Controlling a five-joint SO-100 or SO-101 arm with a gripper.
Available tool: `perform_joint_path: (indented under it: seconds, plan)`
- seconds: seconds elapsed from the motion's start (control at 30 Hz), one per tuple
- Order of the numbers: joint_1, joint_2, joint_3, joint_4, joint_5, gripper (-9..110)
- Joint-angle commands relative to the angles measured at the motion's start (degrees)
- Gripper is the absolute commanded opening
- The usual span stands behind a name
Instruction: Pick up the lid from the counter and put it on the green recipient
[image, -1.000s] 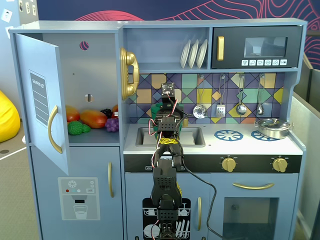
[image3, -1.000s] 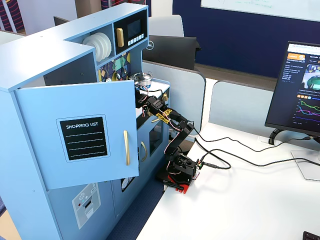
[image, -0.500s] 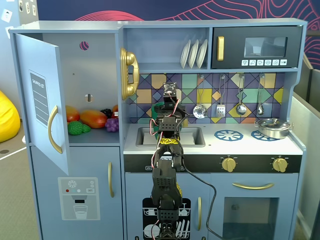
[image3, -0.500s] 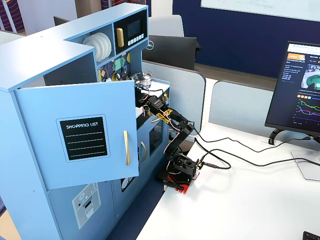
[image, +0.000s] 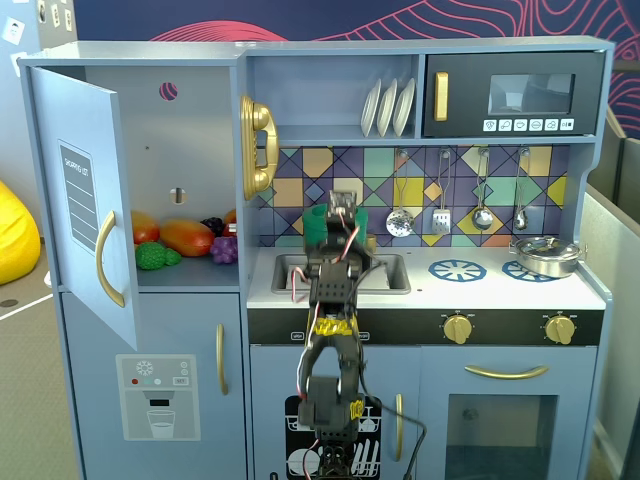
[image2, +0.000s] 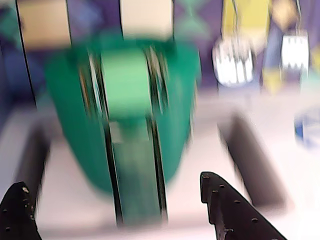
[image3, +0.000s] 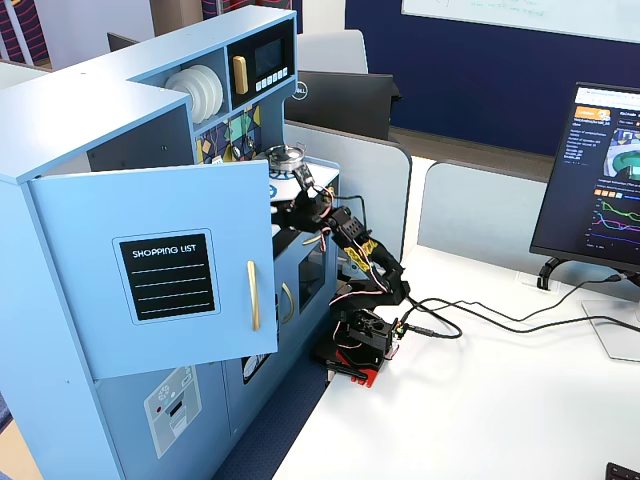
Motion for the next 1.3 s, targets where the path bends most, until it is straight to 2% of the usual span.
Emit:
perform_joint_path:
  seconds: [0.0, 0.27, 0.43, 0.6, 0.73, 0.93, 1.07, 1.27]
  plan:
    - [0.44, 9.23, 5.89, 6.50, 1.23, 36]
    - [-0.70, 20.21, 24.96, 10.20, 0.35, 21]
    - [-1.58, 22.15, 36.39, 9.67, -2.02, 0]
    - [-1.41, 22.15, 46.85, 3.52, -2.20, 0]
    - [-1.58, 25.14, 53.00, 4.66, -0.70, 0]
    - [-3.25, 28.30, 55.28, 16.52, 7.03, 0]
    - [-3.78, 28.30, 55.72, 28.39, -3.69, 0]
    - [-6.59, 28.30, 55.81, 37.09, 2.72, 1]
